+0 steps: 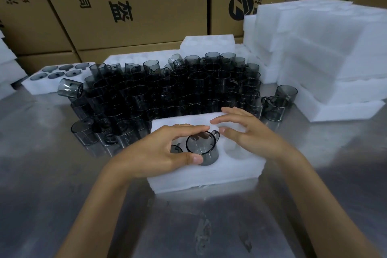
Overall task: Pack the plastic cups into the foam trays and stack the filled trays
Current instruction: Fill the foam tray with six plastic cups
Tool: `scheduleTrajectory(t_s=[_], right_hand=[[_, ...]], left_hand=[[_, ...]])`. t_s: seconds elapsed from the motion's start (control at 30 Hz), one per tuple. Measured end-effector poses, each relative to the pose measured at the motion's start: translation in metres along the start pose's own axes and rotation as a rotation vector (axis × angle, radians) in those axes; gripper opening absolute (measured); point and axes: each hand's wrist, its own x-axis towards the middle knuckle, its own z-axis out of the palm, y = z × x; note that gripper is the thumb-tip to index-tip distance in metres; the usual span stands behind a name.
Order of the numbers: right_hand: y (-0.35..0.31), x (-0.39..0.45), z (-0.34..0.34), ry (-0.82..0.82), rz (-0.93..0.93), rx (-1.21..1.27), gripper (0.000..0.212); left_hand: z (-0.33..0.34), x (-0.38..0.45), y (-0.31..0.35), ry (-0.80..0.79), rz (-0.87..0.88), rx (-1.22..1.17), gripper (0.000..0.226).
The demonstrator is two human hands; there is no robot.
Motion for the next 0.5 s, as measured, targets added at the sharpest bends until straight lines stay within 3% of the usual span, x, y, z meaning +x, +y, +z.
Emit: scheduleTrajectory(t_s=[0.27, 0.5], right_hand=[[0.004, 0.003, 0.003, 0.022, -0.007, 0.011, 0.025], [0.007, 0.005, 0.004, 0.032, -0.02, 0.004, 0.026]], left_hand=[[0.008, 0.006, 0.005, 0.134, -0.03, 0.175, 0.068], [0.014, 0.007, 0.001, 0.068, 0.019, 0.202, 0.077]])
